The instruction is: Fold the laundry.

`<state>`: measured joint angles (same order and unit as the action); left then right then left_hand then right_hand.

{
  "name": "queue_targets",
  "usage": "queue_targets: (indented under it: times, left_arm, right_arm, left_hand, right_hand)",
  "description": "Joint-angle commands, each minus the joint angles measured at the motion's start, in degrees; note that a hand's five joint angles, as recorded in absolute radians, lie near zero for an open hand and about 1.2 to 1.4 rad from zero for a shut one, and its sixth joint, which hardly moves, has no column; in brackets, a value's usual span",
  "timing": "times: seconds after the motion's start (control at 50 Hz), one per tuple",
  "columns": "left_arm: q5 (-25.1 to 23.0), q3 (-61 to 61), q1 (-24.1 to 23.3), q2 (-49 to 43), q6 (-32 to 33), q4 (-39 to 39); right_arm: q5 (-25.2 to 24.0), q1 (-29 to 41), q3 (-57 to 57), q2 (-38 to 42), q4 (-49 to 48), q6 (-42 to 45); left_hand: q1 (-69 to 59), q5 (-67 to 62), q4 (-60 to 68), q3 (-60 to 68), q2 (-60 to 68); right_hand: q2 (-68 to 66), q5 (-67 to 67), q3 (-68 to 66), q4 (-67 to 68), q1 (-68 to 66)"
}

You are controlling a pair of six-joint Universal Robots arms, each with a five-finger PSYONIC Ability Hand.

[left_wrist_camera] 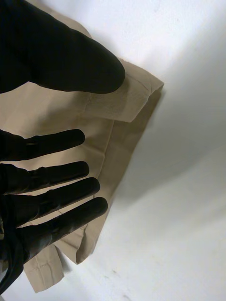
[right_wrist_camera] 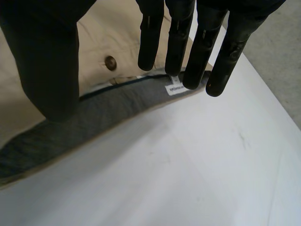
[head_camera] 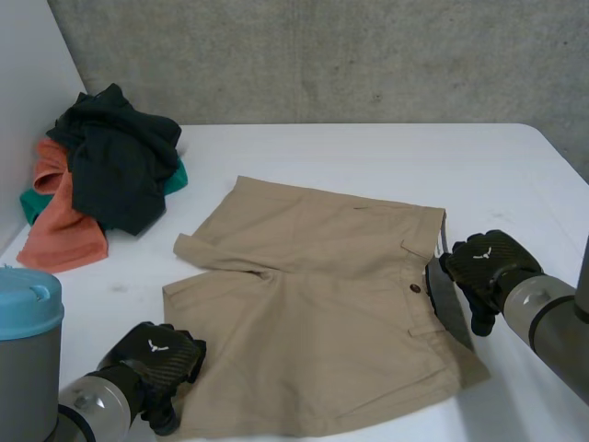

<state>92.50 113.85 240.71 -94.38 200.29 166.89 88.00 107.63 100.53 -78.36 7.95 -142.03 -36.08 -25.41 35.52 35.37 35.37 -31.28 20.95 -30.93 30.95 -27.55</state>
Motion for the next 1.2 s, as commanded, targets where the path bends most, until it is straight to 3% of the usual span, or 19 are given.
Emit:
queue_targets:
  times: [0.02,0.16,0.34,0.48,0.58,0.6,0.72,0.82,0.96,1.2]
  left_arm:
    - [1.3,1.4,-0.5,-2.2,0.2,3.9]
    - [2.9,1.4,-2.3,-5.2,0.2,5.9]
    - [4.1,-1.9,-2.5,-5.4,0.5,7.6]
    - [4.0,-5.1,-1.9,-5.6,0.4,7.7]
    - [4.0,-7.0,-1.5,-5.7,0.4,9.1]
    - [4.0,-7.1,-1.1,-5.8,0.4,9.8]
    - [3.7,-7.8,-0.9,-5.8,0.5,12.0]
    - [3.6,-9.9,-0.9,-7.2,0.9,14.8]
    - [3.6,-21.8,-0.5,-15.3,4.9,23.1]
    - [3.3,-55.6,1.5,-41.1,14.4,37.6]
  right_arm:
    - [-11.3,-3.6,3.4,-4.8,9.9,0.0]
    - [-17.2,-5.4,8.5,-6.5,10.6,0.9]
    - [-17.7,-5.8,12.1,-5.7,8.7,4.7]
    - [-17.1,-5.8,12.8,-1.3,3.3,5.2]
    - [-17.2,-5.7,12.9,-0.1,1.4,5.2]
    - [-17.1,-5.6,12.9,0.0,0.9,5.2]
    - [-17.1,-5.5,11.3,-0.1,0.0,4.4]
    - [-16.5,-5.1,6.3,-0.3,-0.9,2.6]
    - [-15.3,-4.9,-4.4,2.6,-1.4,-3.9]
    - [-7.1,-0.9,-30.0,24.6,-20.5,-2.6]
  left_hand:
    - [-19.0,-19.7,19.6,19.7,19.7]
    - [-43.9,-44.6,44.5,44.6,44.6]
    - [-43.9,-44.6,44.5,44.6,44.6]
    - [-43.9,-44.6,44.5,44.6,44.6]
    - [-43.9,-44.6,44.5,44.6,44.6]
    - [-43.9,-44.6,44.5,44.6,44.6]
    - [-43.9,-44.6,44.5,44.6,44.6]
    - [-43.9,-44.6,44.5,44.6,44.6]
    - [-43.9,-44.6,44.5,44.6,44.6]
    - [-43.9,-44.6,44.5,44.6,44.6]
  right_hand:
    - [-1.9,2.2,-2.2,2.2,-5.6]
    - [-2.0,2.3,-2.4,2.4,-5.7]
    - [-3.2,3.5,-3.5,3.5,-6.9]
    - [-12.6,12.9,-13.0,12.9,-16.3]
    - [-33.9,34.3,-34.3,34.3,-37.7]
    - [-46.5,46.8,-46.8,46.8,-50.2]
    - [-48.7,49.0,-49.1,49.1,-52.5]
    - [-48.7,49.0,-49.1,49.1,-52.5]
    - [-48.7,49.0,-49.1,49.1,-52.5]
    - [-48.7,49.0,-49.1,49.1,-52.5]
